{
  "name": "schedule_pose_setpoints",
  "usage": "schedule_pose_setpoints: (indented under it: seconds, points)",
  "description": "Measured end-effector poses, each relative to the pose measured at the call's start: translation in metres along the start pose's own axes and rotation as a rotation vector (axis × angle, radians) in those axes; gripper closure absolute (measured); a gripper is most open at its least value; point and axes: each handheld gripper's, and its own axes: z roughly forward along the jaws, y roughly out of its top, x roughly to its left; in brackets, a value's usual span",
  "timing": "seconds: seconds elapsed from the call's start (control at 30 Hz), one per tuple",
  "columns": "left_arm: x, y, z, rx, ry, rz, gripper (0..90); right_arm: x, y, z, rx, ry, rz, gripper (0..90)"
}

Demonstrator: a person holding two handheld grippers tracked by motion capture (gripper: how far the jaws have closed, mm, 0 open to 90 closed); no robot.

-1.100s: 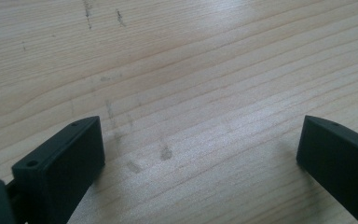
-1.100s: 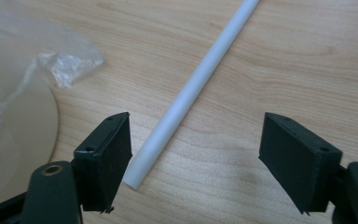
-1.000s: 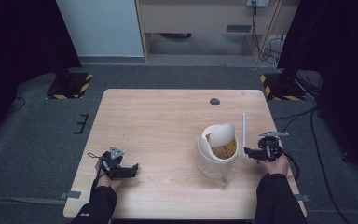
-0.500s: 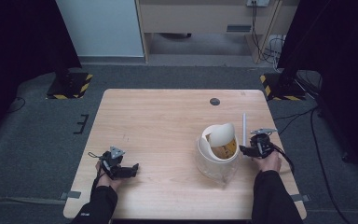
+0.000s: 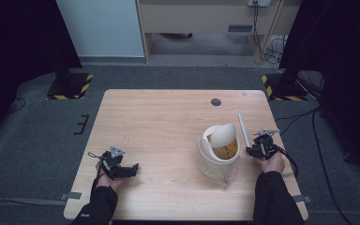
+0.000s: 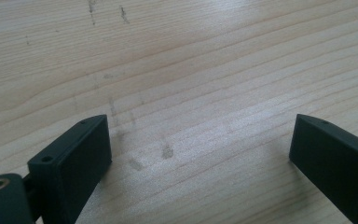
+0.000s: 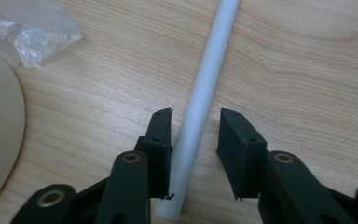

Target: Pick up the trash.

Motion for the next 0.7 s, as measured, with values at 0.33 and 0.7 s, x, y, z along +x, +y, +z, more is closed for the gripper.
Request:
schedule_pose_setpoints:
  seconds: [0.33,0.7]
  points:
    - [-0.001,0.000,0.000,0.004,-0.005,0.000,5.5,-0.004,-0.002,-0.004,0.024,-0.007,0.031,78.6]
    - [-0.003,0.002,-0.002,0.010,-0.027,-0.023,6.8,-0.014,-0.009,-0.023,-0.037,0.025,0.070,78.8]
